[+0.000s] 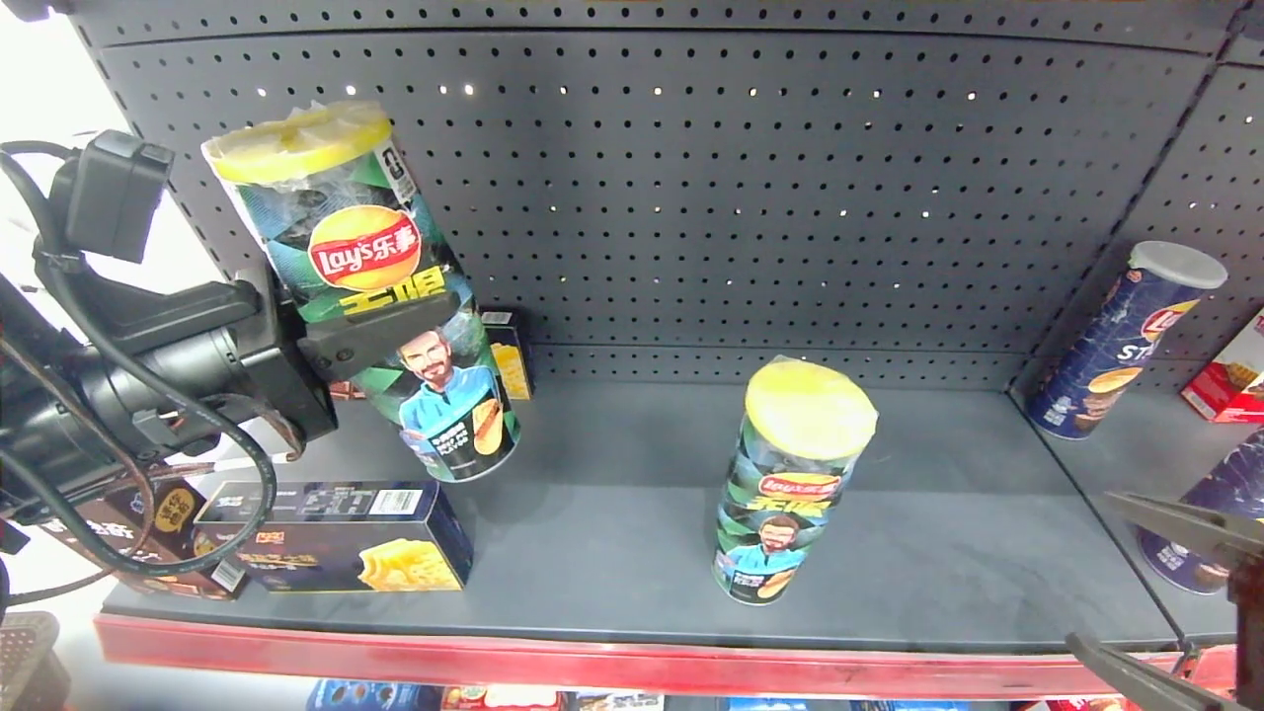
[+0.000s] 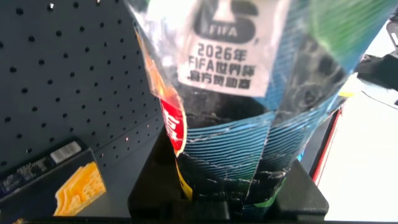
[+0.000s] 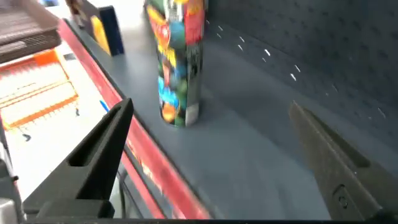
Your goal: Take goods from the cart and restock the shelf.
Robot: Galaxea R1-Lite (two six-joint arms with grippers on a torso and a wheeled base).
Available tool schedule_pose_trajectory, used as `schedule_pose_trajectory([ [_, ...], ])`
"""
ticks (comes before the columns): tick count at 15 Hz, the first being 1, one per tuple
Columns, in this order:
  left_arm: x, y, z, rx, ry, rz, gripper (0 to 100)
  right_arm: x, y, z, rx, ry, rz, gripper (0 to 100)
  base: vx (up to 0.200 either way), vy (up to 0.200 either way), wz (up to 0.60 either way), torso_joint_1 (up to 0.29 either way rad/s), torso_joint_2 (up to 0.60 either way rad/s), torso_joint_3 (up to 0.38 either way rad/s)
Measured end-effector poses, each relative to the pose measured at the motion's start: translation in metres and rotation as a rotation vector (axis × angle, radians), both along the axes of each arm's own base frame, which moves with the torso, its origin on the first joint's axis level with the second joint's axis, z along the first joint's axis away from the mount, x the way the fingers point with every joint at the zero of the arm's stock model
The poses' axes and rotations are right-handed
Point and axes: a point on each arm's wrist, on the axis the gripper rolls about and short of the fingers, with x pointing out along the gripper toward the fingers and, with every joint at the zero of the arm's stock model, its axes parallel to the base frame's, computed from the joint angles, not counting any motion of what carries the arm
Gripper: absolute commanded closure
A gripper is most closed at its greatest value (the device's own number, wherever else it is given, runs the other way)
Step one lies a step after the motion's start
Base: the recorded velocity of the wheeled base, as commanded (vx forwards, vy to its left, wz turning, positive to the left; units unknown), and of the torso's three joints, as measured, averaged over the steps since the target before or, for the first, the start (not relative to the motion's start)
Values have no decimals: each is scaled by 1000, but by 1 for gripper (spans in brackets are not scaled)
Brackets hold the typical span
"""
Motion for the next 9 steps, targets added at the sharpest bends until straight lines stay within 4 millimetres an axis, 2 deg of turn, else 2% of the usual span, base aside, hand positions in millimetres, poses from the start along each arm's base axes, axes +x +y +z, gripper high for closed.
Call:
schedule_pose_trajectory([
  [2, -1, -1, 1, 1, -5, -7, 100, -27, -8, -4, 10, 54, -89, 0, 0, 0, 0, 0, 0, 0],
  [5, -4, -6, 0, 4, -6, -28, 100, -78, -12, -18, 60, 121, -266, 0, 0, 0, 0, 0, 0, 0],
  [7, -5, -8, 0, 5, -6, -38, 100, -104, -13, -29, 101, 105, -469, 0, 0, 0, 0, 0, 0, 0],
  [9, -6, -10, 0, 7, -10, -48, 100, -114, -17, -45, 130, 113, -783, 0, 0, 0, 0, 0, 0, 0],
])
